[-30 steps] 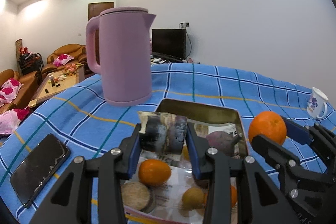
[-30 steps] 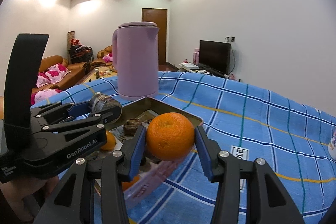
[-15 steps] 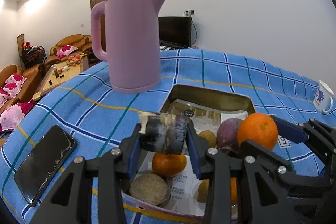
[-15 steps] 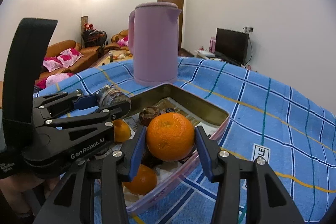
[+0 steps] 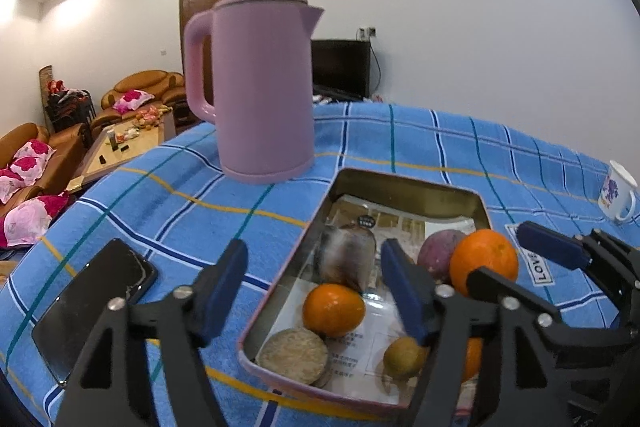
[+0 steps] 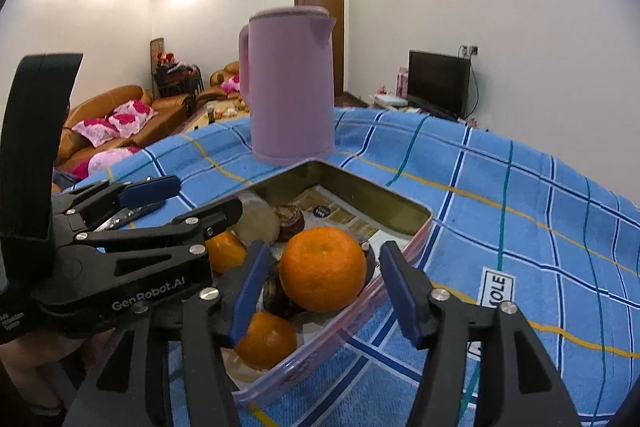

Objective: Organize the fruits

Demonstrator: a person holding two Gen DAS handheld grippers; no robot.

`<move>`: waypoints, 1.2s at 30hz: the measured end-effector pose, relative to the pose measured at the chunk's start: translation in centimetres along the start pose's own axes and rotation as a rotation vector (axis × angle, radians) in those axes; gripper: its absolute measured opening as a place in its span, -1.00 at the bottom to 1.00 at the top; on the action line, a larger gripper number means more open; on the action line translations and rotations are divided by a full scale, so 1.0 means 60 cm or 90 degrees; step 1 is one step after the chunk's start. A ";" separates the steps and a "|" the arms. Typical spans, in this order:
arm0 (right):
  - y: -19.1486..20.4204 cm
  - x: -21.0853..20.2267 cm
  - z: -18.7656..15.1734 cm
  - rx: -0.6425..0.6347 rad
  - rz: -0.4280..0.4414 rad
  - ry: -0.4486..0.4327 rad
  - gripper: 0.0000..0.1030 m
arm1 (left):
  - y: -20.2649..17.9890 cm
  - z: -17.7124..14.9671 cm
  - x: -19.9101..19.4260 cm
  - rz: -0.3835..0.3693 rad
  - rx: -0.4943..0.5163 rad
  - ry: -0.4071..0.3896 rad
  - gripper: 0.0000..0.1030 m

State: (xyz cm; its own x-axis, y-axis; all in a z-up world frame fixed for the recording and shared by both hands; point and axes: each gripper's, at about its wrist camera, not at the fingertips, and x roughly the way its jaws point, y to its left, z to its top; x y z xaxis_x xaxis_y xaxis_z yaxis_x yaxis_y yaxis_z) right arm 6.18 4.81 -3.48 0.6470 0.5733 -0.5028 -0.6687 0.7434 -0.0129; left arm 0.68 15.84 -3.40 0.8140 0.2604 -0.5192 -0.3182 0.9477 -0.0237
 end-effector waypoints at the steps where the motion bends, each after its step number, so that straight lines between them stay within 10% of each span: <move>1: -0.001 -0.006 0.000 0.002 -0.006 -0.011 0.31 | 0.002 0.000 -0.004 -0.001 -0.002 -0.007 0.48; 36: -0.042 -0.067 -0.012 0.082 -0.095 -0.113 0.38 | -0.010 0.001 -0.050 -0.002 -0.019 -0.081 0.73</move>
State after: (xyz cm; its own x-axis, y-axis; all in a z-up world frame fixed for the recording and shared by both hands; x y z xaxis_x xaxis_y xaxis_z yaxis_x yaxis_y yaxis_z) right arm 5.00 0.36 -2.03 0.7962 0.4976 -0.3440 -0.5170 0.8551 0.0403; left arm -1.56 14.52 -1.80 0.8700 0.2801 -0.4058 -0.3280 0.9432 -0.0523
